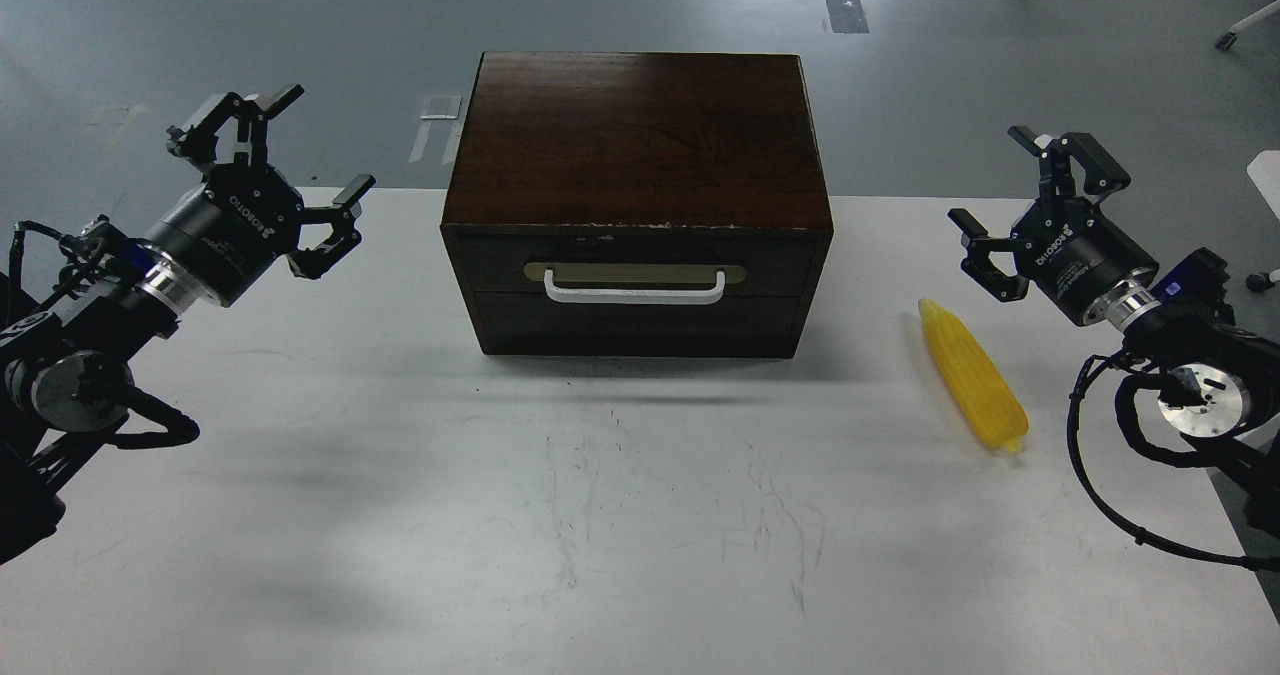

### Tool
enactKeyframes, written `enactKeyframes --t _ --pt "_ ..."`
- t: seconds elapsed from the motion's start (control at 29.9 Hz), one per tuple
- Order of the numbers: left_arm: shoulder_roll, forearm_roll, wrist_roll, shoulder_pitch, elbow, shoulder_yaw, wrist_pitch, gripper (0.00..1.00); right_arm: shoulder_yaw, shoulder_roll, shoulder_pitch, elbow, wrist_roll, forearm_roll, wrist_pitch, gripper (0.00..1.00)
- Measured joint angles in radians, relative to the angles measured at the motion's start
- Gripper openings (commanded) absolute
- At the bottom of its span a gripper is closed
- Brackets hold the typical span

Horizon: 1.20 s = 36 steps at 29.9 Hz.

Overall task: Put corn in drawer with both arms
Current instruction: 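Move the left gripper toward the white drawer handle on the wooden box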

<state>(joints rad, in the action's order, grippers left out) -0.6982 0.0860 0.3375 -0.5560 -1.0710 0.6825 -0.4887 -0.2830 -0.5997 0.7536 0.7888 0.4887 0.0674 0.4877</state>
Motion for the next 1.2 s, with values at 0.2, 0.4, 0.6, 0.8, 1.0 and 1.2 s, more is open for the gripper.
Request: enactKeyframes --t 0.2,0.4,0.6,0.8,1.0,1.2 --pt "0.000 0.000 0.000 0.001 0.002 0.000 0.000 0.98 -0.002 0.002 -0.002 -0.002 0.000 0.000 0.000 1.00" --pt "-0.007 0.000 0.000 -0.021 0.066 -0.004 0.000 0.98 -0.002 0.009 -0.002 -0.010 0.000 -0.001 0.000 1.00" --pt "-0.023 0.000 0.000 -0.062 0.184 -0.009 0.000 0.98 -0.002 0.013 0.000 -0.012 0.000 -0.003 0.000 1.00" --pt "-0.026 0.010 -0.008 -0.111 0.270 -0.013 0.000 0.98 -0.003 0.002 0.004 -0.015 0.000 -0.004 -0.002 1.00" --pt "-0.034 0.181 0.020 -0.176 0.214 -0.011 0.000 0.98 -0.003 0.002 0.008 -0.020 0.000 -0.004 -0.004 1.00" --pt "-0.060 0.487 0.053 -0.312 0.006 -0.008 0.000 0.98 -0.007 0.002 0.010 -0.022 0.000 -0.005 -0.004 1.00"
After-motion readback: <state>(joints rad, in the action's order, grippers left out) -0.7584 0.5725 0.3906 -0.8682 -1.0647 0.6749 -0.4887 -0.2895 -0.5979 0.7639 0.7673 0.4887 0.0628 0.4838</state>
